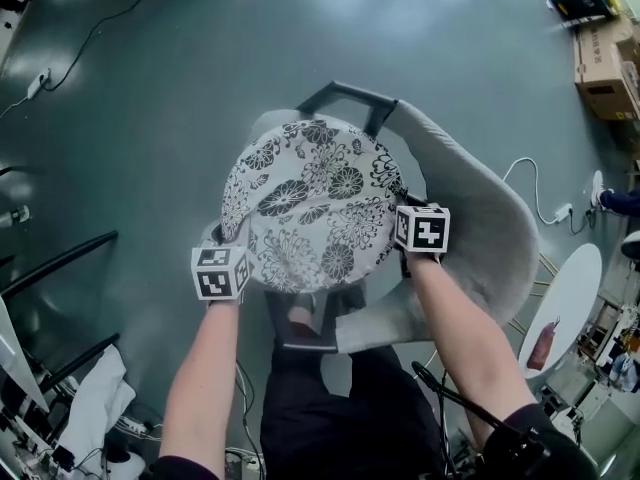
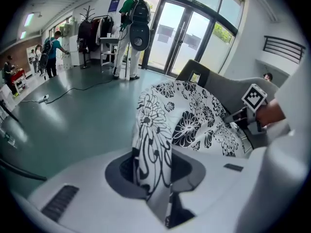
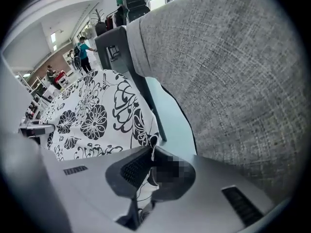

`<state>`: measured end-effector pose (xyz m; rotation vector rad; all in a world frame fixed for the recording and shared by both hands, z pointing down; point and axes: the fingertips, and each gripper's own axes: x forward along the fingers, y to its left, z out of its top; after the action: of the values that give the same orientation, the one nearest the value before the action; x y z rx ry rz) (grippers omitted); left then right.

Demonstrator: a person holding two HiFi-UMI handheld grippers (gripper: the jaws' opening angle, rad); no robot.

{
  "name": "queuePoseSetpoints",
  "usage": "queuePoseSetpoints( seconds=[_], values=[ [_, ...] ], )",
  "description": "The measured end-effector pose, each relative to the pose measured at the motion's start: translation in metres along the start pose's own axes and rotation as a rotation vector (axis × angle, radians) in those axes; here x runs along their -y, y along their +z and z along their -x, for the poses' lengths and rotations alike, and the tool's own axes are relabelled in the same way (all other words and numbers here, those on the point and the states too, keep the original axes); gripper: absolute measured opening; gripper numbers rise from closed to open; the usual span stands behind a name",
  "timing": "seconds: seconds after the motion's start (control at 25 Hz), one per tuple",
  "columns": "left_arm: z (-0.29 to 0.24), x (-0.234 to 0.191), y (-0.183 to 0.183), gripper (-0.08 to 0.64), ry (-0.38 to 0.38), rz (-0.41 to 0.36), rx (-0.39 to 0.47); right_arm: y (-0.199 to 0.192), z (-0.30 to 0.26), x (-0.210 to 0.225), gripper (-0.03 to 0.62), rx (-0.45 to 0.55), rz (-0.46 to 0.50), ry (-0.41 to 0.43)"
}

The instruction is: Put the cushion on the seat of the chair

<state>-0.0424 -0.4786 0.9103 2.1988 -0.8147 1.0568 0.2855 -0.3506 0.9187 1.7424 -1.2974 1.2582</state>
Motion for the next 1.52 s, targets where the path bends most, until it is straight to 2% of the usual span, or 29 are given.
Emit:
queuePoseSetpoints(
  seconds=[0.12,0.28,0.32,0.48,0.6,0.8,0.96,1.0,1.16,1.24,1.36,1.52],
  values=[
    [-0.005,-0.002,-0.002,0.091,0.0,-0.015,-0.002,-0.001,-0.007,0.003,0.018,-0.002,0.006,-0.018],
    [-0.007,-0.007,-0.002,0.12,0.005,-0.108,-0.011,-0.003,-0.015,0.001,0.018,-0.009,0.008,-0.02],
    [-0.007,-0.01,-0.002,0.134,0.009,-0.111,-0.014,-0.004,-0.018,0.001,0.019,-0.013,0.01,-0.024],
    [-0.013,-0.017,-0.014,0.169,0.024,-0.053,-0.01,-0.013,-0.029,0.002,0.02,-0.014,0.005,-0.028],
    [-0.018,-0.017,-0.019,0.172,0.038,-0.071,-0.005,-0.017,-0.037,0.002,0.02,-0.007,-0.002,-0.028],
    [-0.019,-0.023,-0.013,0.186,0.05,-0.052,0.014,-0.011,-0.043,0.0,0.02,-0.011,0.003,-0.04],
    [-0.022,-0.029,-0.016,0.212,0.043,-0.028,0.029,-0.013,-0.05,-0.002,0.021,-0.013,0.008,-0.026],
    [-0.021,-0.031,-0.015,0.237,0.048,-0.023,0.035,-0.012,-0.049,-0.002,0.021,-0.012,0.009,-0.026],
    [-0.013,-0.032,-0.009,0.272,0.087,-0.075,0.063,-0.01,-0.046,-0.001,0.026,0.003,0.044,-0.052],
    [-0.011,-0.028,-0.01,0.272,0.087,-0.082,0.074,-0.01,-0.043,0.002,0.063,0.012,0.048,-0.07],
    [-0.005,-0.03,-0.013,0.272,0.095,-0.04,0.089,-0.008,-0.035,0.001,0.108,0.016,0.037,-0.063],
    [0.007,-0.029,-0.012,0.272,0.126,-0.068,0.067,-0.005,-0.019,-0.009,0.149,0.028,0.061,-0.032]
  ],
)
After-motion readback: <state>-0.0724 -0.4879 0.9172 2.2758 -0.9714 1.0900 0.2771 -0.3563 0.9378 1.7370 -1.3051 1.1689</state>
